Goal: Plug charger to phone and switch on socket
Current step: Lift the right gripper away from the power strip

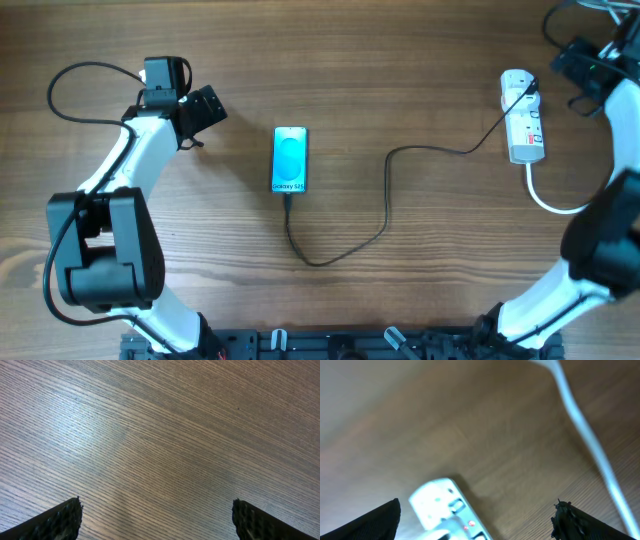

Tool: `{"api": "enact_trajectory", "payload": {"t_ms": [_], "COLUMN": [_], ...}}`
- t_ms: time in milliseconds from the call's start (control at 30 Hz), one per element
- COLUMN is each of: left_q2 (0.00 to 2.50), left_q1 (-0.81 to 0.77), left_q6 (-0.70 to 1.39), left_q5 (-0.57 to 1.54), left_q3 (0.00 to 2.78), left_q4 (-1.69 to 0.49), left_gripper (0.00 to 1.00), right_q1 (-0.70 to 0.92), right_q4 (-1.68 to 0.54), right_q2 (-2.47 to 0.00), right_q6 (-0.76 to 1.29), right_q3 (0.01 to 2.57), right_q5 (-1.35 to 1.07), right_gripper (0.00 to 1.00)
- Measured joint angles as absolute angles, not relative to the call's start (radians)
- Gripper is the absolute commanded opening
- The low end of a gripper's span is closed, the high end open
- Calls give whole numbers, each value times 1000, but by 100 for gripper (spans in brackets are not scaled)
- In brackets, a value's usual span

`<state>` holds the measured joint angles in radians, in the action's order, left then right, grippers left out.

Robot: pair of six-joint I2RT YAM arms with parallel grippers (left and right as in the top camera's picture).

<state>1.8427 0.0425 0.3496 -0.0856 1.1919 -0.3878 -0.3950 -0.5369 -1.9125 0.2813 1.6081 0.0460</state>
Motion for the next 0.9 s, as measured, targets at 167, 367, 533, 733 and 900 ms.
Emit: {"api": "enact_trajectory", "payload": {"t_ms": [167, 367, 533, 733, 900], "left_q2": [1843, 1843, 1843, 1842, 1843], "left_q1": [43, 43, 43, 43, 43], "left_q6": [350, 350, 350, 350, 350], "left_q5": [-86, -86, -85, -86, -85], "left_q3": [1192, 1192, 1192, 1192, 1192], "left_q4": [-387, -388, -387, -388, -388], "left_gripper": [100, 100, 100, 100, 100], "right_q1": [-395, -395, -395, -395, -395], "right_q4": [-533, -534, -530, -529, -545], "right_q2": [-1695, -1610, -1545, -1409, -1397], "right_q6": [281, 281, 281, 281, 281], "right_q3": [1610, 1610, 1599, 1361, 1152], "right_q5": [46, 46, 46, 46, 46], "right_gripper": [100, 100, 100, 100, 100]}}
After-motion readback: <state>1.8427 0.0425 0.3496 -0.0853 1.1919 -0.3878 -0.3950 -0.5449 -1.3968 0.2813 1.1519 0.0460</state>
